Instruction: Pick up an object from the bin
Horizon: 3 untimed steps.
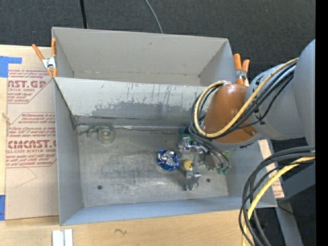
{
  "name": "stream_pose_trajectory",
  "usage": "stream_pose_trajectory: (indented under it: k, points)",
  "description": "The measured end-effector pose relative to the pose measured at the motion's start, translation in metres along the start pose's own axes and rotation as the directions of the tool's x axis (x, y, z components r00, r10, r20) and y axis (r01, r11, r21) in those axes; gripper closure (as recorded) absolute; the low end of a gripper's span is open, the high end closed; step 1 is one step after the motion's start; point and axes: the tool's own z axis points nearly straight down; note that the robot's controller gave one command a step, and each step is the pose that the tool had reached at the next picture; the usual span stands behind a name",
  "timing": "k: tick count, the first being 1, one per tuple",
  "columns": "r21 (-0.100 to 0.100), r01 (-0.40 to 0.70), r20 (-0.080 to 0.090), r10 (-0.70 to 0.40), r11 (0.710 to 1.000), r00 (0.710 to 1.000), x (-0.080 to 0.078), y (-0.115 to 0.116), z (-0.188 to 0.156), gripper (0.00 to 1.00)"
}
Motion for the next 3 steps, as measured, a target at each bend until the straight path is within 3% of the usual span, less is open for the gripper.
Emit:
stream_pose_trajectory:
  k: [1,2,3]
  points:
    - [0.001,-0.247,-0.004,0.247,0.969,0.969,-0.0298,0.0247,-0.0016,0.00]
    - [-0.001,-0.247,-0.007,0.247,0.969,0.969,-0.0297,0.0258,-0.0030,1.00]
    - [-0.001,-0.248,0.007,0.248,0.969,0.969,-0.0321,0.0249,-0.0026,0.00]
